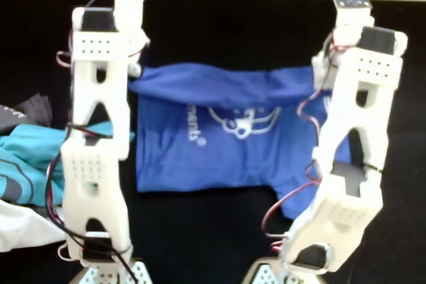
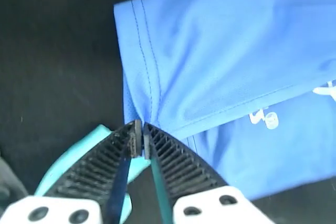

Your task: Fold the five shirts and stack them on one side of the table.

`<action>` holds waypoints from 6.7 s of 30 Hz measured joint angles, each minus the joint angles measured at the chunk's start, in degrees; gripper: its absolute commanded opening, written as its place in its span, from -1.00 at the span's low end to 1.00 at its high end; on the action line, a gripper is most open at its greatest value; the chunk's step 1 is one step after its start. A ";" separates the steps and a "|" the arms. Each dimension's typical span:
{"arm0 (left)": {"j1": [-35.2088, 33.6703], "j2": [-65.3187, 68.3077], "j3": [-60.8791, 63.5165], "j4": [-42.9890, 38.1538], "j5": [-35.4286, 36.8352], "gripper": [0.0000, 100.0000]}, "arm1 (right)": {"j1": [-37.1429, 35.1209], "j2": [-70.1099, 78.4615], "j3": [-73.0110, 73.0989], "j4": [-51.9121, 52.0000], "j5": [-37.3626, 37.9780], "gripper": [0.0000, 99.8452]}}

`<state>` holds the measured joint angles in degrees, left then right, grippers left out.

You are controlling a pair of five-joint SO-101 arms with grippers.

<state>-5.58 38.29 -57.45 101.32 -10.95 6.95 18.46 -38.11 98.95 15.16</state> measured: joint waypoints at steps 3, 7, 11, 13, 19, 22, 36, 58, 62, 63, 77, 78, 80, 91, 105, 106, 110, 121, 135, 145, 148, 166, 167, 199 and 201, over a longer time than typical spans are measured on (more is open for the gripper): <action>0.00 -7.82 12.57 0.09 -0.18 -0.98 | 0.53 -2.02 1.32 1.05 0.00 -0.99; 0.00 -14.95 26.81 0.09 -0.35 -0.98 | 2.73 -7.82 11.08 1.23 2.02 -0.99; 0.00 -19.87 35.69 0.09 -0.35 -0.98 | 5.63 -16.62 27.08 -1.23 6.33 -0.99; 0.00 -21.89 39.56 0.09 -0.35 -0.98 | 7.38 -21.27 35.16 -4.75 8.70 -0.99; 0.88 -23.82 50.99 -1.58 -0.35 -0.98 | 10.20 -30.15 51.87 -10.11 13.63 -0.99; 2.20 -23.82 55.38 -2.02 -0.35 -0.98 | 10.99 -32.79 55.47 -10.37 15.30 -0.99; 2.99 -23.91 67.69 -9.67 -0.35 -0.98 | 11.25 -34.11 62.51 -14.68 17.14 -0.99; 8.00 -37.80 73.14 -8.88 -0.53 -0.98 | 19.16 -38.51 63.56 -14.68 23.21 -0.99; 7.82 -37.80 76.48 -11.78 -0.53 -0.98 | 19.16 -38.59 64.44 -14.68 23.21 -0.98; 7.82 -37.80 76.57 -12.13 -0.53 -0.98 | 19.16 -38.86 64.62 -14.68 23.21 -0.97; -3.87 -42.64 66.73 -7.03 -7.38 -0.59 | 19.25 -39.30 61.63 -11.60 22.95 -0.62; -6.07 -42.64 64.97 -6.95 -8.26 -0.62 | 19.25 -39.30 60.40 -11.16 22.07 -0.62; -10.02 -42.46 63.30 -6.86 -9.67 -0.78 | 19.16 -39.30 57.93 -10.55 20.13 -0.69; -13.19 -19.08 61.89 -19.08 -10.29 -0.98 | 1.67 -39.30 55.30 -15.91 4.92 -0.96; -38.42 -4.92 37.10 -18.64 -13.54 -0.98 | -0.26 -39.30 74.11 -37.45 4.31 -0.96; -38.59 -4.92 35.08 -16.44 -13.54 -0.98 | -0.26 -39.30 74.11 -37.89 4.31 -0.96; -35.52 -4.92 26.81 -6.15 -13.54 -0.98 | -0.18 -39.30 74.11 -38.15 4.13 -0.95; -13.45 -12.75 19.96 -0.35 -7.30 -0.98 | 2.02 -29.10 59.43 -32.79 -1.49 -0.95; 10.02 3.78 19.87 -10.90 2.37 -0.98 | 2.29 -4.22 40.18 -30.33 -3.25 -0.95; 2.73 14.51 16.09 -14.59 2.81 -0.98 | 2.29 5.80 40.18 -37.36 -3.25 -0.95; -1.67 17.05 10.73 -14.59 2.81 -0.98 | 1.49 6.51 38.33 -38.33 -3.25 -0.95; -8.79 25.58 -13.45 -0.88 0.88 -0.98 | -4.66 9.41 30.86 -38.95 -3.25 -0.95; -8.62 25.58 -13.27 -0.53 0.88 -0.98 | -4.57 10.64 30.86 -38.95 -3.25 -0.95; -8.26 -30.86 85.54 -44.40 0.53 -0.98 | -2.55 10.29 -8.18 1.49 -4.75 -0.96; -9.58 -34.20 90.81 -48.70 0.53 -0.98 | -3.60 6.15 -2.20 1.49 -4.92 -0.96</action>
<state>-15.16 4.09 33.36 52.62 -10.42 3.34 24.62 -40.31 100.44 10.24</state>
